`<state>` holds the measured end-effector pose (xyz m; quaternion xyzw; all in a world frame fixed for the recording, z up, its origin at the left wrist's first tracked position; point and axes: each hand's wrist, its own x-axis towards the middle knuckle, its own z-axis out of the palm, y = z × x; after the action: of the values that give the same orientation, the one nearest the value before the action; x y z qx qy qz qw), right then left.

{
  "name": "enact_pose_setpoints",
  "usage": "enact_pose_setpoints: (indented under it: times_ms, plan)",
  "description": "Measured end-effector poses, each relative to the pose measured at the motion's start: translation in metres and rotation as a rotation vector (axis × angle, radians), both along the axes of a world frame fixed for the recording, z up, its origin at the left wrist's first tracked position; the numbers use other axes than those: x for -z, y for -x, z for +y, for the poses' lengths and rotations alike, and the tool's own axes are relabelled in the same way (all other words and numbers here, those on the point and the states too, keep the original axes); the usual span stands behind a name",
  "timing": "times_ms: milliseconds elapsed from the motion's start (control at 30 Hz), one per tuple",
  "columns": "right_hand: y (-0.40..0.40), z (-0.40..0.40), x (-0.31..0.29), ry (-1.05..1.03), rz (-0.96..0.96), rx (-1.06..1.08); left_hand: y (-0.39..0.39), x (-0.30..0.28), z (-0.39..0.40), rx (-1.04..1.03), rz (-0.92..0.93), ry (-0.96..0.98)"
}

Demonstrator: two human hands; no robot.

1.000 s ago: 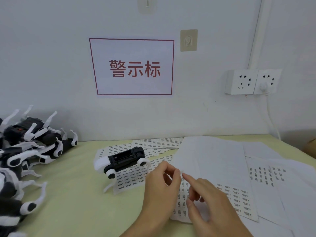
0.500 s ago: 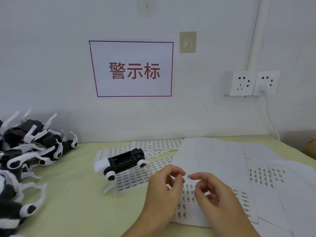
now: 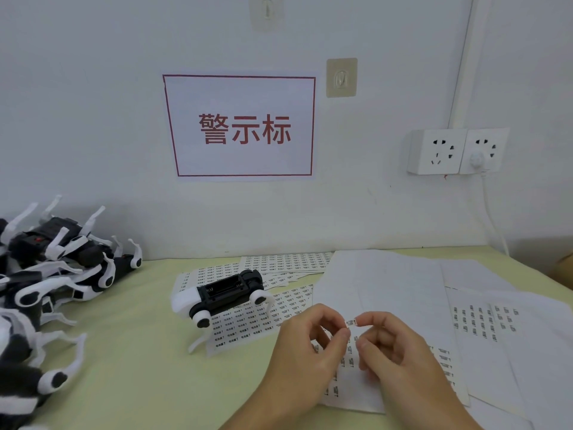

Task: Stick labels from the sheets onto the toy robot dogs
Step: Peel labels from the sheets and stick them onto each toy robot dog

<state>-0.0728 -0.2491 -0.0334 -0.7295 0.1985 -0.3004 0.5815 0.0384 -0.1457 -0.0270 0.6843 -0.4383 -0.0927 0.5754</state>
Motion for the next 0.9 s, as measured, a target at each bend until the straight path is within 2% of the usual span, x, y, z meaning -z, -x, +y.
enact_pose_setpoints:
  times_ms: [200, 433, 733, 900]
  plan:
    - [0.0017, 0.0032, -0.0038, 0.003, 0.017, -0.039, -0.0009, 0.0019, -0.0016, -0.039, 0.027, 0.010]
    - [0.0003, 0.0009, -0.0047, 0.006, 0.043, 0.061, -0.0012, 0.0008, -0.0011, -0.063, 0.047, 0.031]
    - [0.0010, 0.0042, -0.0065, 0.051, 0.011, 0.104, -0.0008, 0.0032, -0.0014, -0.005, -0.022, 0.000]
    - [0.0010, 0.0084, -0.0034, 0.126, -0.042, 0.175, -0.0005, 0.0031, -0.0006, -0.072, -0.075, 0.000]
